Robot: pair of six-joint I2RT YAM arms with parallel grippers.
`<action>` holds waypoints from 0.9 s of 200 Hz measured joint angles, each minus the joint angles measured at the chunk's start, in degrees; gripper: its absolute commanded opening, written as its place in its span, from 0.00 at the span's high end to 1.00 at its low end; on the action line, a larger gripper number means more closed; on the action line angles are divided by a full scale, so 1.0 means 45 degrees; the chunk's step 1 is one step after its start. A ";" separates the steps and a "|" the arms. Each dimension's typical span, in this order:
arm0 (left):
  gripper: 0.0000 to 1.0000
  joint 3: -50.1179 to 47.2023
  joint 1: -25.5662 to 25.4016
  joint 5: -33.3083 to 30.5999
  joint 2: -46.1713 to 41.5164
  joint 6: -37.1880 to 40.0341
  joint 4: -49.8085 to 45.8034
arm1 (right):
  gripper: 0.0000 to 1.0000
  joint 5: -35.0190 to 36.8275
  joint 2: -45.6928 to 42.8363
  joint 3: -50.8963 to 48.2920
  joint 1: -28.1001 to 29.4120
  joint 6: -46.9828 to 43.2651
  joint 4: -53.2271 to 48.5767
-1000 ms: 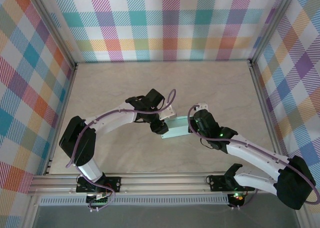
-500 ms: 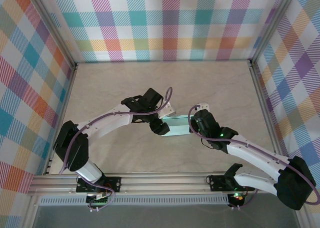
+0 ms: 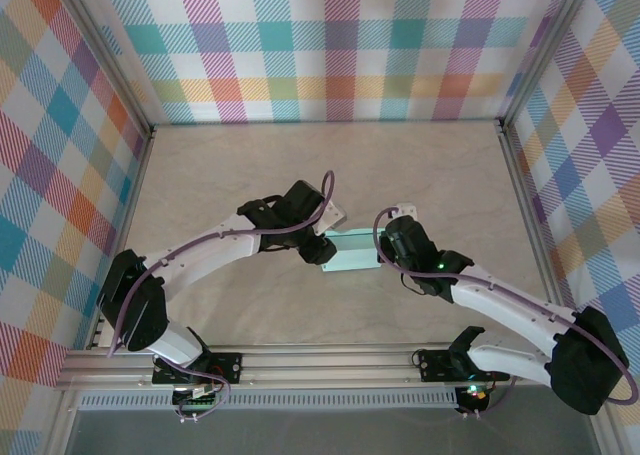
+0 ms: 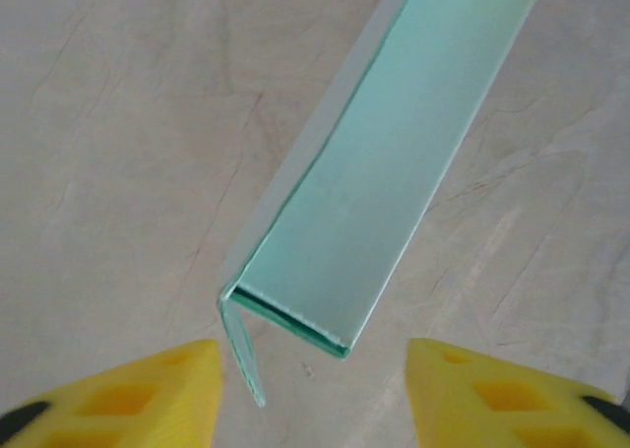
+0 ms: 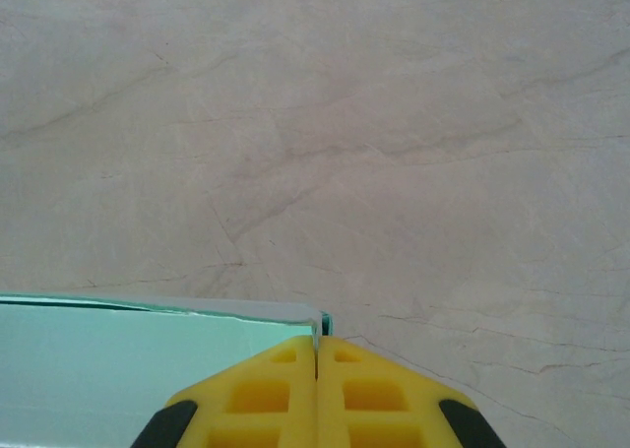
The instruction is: Fold the paper box
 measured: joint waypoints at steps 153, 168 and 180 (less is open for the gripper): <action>0.86 0.1059 -0.0495 -0.2268 0.0695 -0.0967 -0.0792 | 0.97 0.0015 0.0233 0.0219 0.0083 -0.0058 -0.0194; 0.79 0.1127 -0.0495 -0.2268 0.0704 -0.0981 -0.0816 | 0.98 0.0000 0.0243 0.0233 0.0097 -0.0155 -0.0189; 0.78 0.1180 -0.0500 -0.2268 0.0704 -0.1088 -0.0821 | 0.98 0.0000 0.0272 0.0253 0.0107 -0.0204 -0.0189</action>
